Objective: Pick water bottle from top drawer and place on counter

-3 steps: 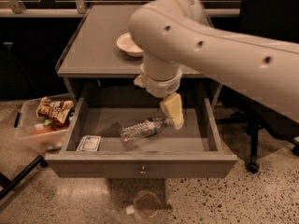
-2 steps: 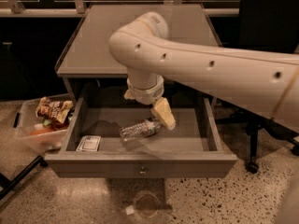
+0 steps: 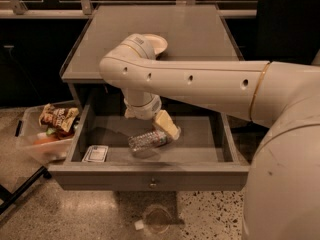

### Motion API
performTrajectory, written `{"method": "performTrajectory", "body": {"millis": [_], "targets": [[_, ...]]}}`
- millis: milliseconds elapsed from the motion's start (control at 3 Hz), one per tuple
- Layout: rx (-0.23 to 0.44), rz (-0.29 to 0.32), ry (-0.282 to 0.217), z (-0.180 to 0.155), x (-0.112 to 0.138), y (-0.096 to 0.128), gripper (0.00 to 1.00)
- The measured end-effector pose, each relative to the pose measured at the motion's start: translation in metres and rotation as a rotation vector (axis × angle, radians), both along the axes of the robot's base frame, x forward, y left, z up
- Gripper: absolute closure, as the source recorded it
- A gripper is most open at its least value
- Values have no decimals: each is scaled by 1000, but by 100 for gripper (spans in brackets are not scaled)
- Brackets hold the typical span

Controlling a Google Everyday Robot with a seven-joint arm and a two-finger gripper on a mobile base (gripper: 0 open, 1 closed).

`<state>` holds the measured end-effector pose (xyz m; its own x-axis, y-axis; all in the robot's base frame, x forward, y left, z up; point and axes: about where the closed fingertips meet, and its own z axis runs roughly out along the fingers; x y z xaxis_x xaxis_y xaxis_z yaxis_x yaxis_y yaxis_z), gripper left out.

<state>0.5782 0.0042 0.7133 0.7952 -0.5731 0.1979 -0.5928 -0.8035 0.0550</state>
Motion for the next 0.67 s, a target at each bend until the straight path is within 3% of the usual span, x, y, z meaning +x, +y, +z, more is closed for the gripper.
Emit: {"method": "performTrajectory", "body": {"millis": [667], "targets": [[80, 33, 12, -33, 23, 11, 0]]}}
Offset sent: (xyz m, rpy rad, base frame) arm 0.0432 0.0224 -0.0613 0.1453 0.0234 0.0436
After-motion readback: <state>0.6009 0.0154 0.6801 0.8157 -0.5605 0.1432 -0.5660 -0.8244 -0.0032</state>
